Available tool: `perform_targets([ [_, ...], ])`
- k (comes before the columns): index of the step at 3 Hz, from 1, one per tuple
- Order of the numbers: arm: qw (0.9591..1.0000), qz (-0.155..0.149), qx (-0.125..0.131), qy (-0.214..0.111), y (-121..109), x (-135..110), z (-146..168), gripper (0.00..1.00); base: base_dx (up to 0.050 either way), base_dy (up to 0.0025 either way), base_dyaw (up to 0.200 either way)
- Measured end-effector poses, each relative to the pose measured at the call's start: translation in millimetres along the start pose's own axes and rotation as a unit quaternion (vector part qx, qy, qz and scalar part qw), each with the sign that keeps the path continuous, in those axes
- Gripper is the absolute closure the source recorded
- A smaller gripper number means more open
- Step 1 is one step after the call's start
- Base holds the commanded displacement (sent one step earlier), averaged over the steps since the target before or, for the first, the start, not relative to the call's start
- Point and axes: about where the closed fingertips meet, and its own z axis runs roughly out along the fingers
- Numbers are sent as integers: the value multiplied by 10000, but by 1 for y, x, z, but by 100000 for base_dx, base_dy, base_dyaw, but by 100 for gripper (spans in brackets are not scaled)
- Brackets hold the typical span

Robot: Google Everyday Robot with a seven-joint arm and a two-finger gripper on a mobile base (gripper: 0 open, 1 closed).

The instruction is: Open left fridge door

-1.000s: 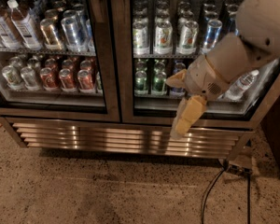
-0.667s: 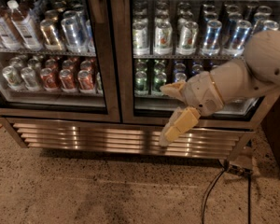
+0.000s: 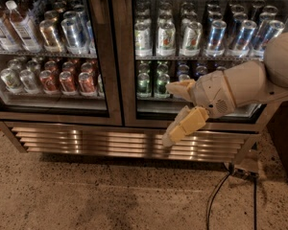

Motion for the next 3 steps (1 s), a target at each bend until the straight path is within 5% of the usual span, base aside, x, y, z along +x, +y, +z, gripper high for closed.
perform_targets([
  [1, 9997, -2, -150, -194, 1, -6, -1, 0, 0, 0, 0],
  [2, 9981, -351, -77, -492, 25, -44, -24, 0, 0, 0, 0],
  [3, 9956, -727, 285, -523, 55, -82, -53, 0, 0, 0, 0],
])
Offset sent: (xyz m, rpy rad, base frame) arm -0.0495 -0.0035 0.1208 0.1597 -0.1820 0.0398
